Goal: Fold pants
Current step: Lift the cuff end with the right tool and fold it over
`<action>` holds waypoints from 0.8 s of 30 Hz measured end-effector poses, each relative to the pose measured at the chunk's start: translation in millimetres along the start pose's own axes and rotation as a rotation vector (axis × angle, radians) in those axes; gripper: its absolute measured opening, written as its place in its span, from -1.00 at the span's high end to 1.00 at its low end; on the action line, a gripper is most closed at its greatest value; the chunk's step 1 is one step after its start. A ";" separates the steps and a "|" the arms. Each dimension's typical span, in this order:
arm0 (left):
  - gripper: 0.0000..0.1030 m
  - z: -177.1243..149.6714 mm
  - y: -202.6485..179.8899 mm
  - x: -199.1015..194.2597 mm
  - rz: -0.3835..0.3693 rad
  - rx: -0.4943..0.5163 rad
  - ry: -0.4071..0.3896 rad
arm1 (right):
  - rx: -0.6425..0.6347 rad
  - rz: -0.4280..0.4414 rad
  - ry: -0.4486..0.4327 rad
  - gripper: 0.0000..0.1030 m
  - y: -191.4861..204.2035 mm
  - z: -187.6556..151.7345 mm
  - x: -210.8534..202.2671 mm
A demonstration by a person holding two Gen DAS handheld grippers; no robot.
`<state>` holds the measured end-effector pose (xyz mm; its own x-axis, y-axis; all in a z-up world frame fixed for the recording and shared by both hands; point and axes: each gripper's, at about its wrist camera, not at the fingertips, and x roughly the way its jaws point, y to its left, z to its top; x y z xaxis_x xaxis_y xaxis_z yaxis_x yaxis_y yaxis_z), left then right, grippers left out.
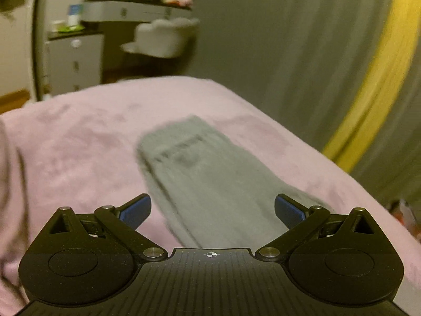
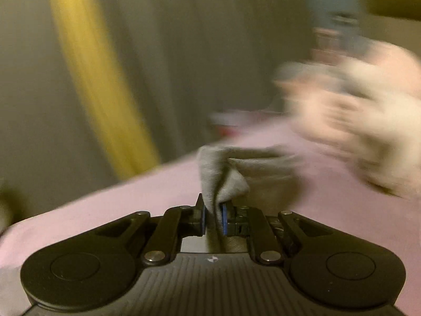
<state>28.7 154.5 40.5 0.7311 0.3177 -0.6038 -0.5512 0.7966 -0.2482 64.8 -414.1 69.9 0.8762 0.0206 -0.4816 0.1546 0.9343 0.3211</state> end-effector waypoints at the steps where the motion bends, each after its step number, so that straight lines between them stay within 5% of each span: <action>1: -1.00 -7.3 -8.4 0.2 -0.028 0.026 0.003 | -0.056 0.087 0.010 0.79 27.1 -3.1 -0.1; 6: -1.00 -40.7 -44.6 4.0 -0.161 0.126 0.009 | -0.295 0.376 0.175 0.78 137.2 -73.4 24.1; 8: -1.00 -54.6 -52.4 9.9 -0.192 0.158 0.013 | -0.336 0.383 0.328 0.77 158.3 -112.7 50.3; 11: -1.00 -65.4 -60.8 26.5 -0.201 0.187 0.128 | -0.371 0.332 0.540 0.75 171.0 -166.2 82.6; 16: -1.00 -65.9 -61.6 48.0 -0.175 0.175 0.194 | -0.382 0.326 0.506 0.74 175.0 -165.3 72.2; 20: -1.00 -68.7 -64.4 50.4 -0.179 0.205 0.213 | -0.323 0.408 0.568 0.44 168.8 -160.1 63.4; 22: -1.00 -69.4 -64.1 48.7 -0.181 0.212 0.211 | -0.228 0.512 0.629 0.39 163.8 -153.6 58.8; 24: -1.00 -68.6 -64.1 48.6 -0.181 0.214 0.214 | -0.089 0.527 0.605 0.29 146.3 -141.8 53.3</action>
<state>72.0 83.7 -24.9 0.6957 0.0645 -0.7154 -0.3069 0.9272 -0.2149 69.3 -225.8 -24.4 0.4208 0.6316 -0.6511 -0.2691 0.7724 0.5753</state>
